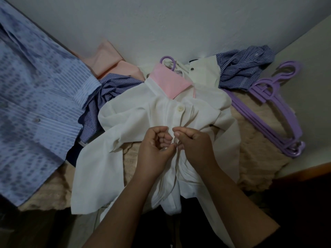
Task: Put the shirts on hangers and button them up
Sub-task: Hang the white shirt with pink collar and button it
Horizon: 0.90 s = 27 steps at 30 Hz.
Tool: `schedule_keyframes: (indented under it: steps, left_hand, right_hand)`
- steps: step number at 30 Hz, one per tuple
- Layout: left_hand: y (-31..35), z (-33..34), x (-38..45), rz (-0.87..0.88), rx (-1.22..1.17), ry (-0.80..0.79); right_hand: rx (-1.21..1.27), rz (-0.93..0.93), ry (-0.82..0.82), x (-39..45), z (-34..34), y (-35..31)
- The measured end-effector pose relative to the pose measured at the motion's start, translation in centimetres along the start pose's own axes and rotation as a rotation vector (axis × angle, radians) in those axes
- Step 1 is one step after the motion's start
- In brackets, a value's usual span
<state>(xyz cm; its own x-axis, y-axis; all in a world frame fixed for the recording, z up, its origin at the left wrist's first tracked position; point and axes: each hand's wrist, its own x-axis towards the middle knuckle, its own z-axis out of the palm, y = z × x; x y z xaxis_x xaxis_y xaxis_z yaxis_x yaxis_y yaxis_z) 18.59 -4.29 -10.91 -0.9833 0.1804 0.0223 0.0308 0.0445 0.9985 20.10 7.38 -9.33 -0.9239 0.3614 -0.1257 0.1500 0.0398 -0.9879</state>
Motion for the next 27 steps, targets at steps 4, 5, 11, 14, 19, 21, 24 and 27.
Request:
schedule_keyframes:
  steps: [4,5,11,14,19,21,24,27]
  left_hand:
    - [0.4,-0.5,0.2,-0.130,-0.176,-0.019]
    - [0.6,-0.6,0.3,-0.177,-0.247,-0.023]
    - [1.6,-1.2,1.5,-0.460,-0.499,-0.039]
    - [2.0,-1.6,2.0,-0.611,-0.675,-0.051]
    - [2.0,-1.3,1.6,-0.559,-0.450,-0.041]
    - [1.5,-1.0,0.6,-0.494,-0.220,-0.095]
    - [1.3,-0.8,-0.7,-0.448,-0.218,-0.135]
    - [1.5,-0.6,-1.0,-0.450,-0.347,-0.009]
  right_hand:
    - [0.025,0.000,-0.034,0.0,-0.1,0.1]
    - [0.035,-0.002,-0.048,0.0,-0.2,0.1]
    - [0.089,-0.021,-0.138,-0.1,-0.4,-0.2]
    - [0.075,-0.045,-0.190,-0.1,-0.7,-0.5]
    - [0.128,0.042,-0.103,0.6,-0.8,-1.2]
    - [0.249,0.108,-0.068,1.1,-0.9,-1.8]
    - [0.404,0.157,-0.133,1.2,-1.3,-1.8]
    - [0.302,0.134,-0.188,0.1,-1.9,-1.2]
